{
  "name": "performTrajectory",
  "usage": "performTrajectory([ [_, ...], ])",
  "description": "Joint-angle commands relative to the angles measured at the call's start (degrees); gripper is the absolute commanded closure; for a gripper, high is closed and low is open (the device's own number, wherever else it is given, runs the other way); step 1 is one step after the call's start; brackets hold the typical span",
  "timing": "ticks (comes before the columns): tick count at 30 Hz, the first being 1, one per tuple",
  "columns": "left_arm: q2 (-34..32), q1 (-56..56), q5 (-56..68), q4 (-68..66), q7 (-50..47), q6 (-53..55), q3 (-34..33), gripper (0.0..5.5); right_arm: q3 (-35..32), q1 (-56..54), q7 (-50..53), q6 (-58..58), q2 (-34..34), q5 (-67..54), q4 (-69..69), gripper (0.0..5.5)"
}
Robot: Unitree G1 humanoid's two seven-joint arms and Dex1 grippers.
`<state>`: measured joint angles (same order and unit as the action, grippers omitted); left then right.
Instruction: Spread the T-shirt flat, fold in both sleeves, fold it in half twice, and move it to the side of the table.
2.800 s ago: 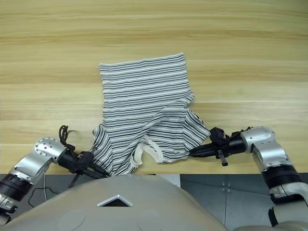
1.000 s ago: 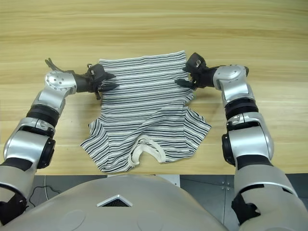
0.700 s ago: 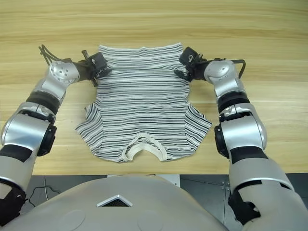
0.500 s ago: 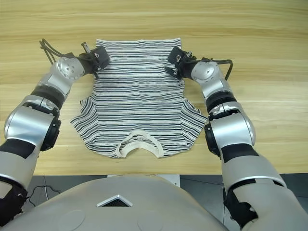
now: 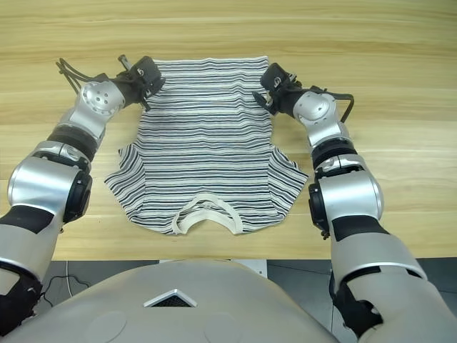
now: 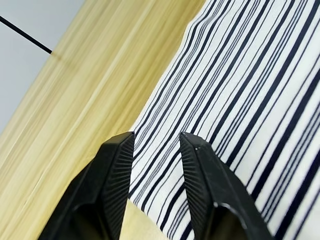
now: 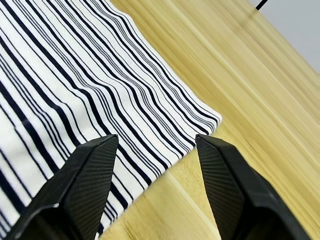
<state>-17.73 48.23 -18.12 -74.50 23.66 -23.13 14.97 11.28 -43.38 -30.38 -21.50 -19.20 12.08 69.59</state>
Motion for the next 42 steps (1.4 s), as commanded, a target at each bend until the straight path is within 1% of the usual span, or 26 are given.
performTrajectory([
  [1, -1.4, -1.6, 4.9, 3.3, 2.8, -3.2, -4.5, 3.82, -3.1, 2.2, -4.6, -1.2, 0.2, -4.6, -6.7, 2.64],
  [4, -1.4, -7.3, 13.2, 13.0, 8.0, -6.1, -9.8, 3.82, -6.0, 6.9, -8.3, -0.1, 1.1, -10.5, -17.3, 2.64],
  [6, -1.7, -15.4, 19.9, 26.1, 9.8, -3.6, -13.6, 3.82, -8.2, 11.6, -10.4, 1.4, 2.0, -16.1, -27.2, 2.64],
  [9, -1.2, -29.7, 30.8, 48.7, 9.2, 5.7, -18.8, 3.82, -13.8, 20.9, -11.7, 3.1, 4.1, -28.1, -41.7, 2.64],
  [12, -1.0, -43.5, 41.8, 65.4, 7.7, 16.6, -23.6, 3.82, -18.6, 28.1, -10.5, 4.5, 6.5, -36.6, -48.7, 2.64],
  [16, 0.2, -61.5, 49.3, 79.2, 2.3, 28.0, -28.8, 3.82, -23.6, 37.2, -5.6, -2.0, 9.2, -37.6, -52.2, 2.64],
  [20, 3.0, -71.8, 58.0, 88.4, -4.8, 38.2, -34.2, 3.82, -25.9, 40.8, 0.1, -7.9, 11.6, -34.8, -54.5, 2.64],
  [22, 4.1, -74.6, 60.3, 91.1, -7.9, 41.3, -36.1, 3.82, -25.8, 40.9, 1.6, -10.0, 12.2, -33.3, -54.9, 2.64],
  [26, 5.1, -76.2, 64.0, 93.1, -12.9, 48.3, -37.2, 3.82, -24.2, 40.9, 2.9, -11.5, 13.5, -31.9, -56.1, 2.64],
  [29, 5.5, -78.7, 70.1, 94.2, -16.5, 57.4, -37.6, 3.82, -23.0, 41.1, 3.4, -12.4, 13.4, -30.5, -57.2, 2.64],
  [31, 4.8, -80.5, 71.2, 94.8, -16.9, 61.4, -36.7, 3.82, -22.5, 40.9, 3.7, -12.5, 13.4, -30.2, -57.5, 2.64],
  [35, 3.4, -81.6, 69.8, 94.1, -15.3, 64.4, -34.8, 3.82, -21.4, 40.0, 4.2, -12.8, 13.7, -29.4, -57.3, 2.64],
  [42, 2.4, -81.1, 70.8, 89.5, -13.1, 66.3, -36.0, 3.82, -20.0, 39.6, 4.9, -13.9, 13.7, -28.0, -56.8, 2.64],
])
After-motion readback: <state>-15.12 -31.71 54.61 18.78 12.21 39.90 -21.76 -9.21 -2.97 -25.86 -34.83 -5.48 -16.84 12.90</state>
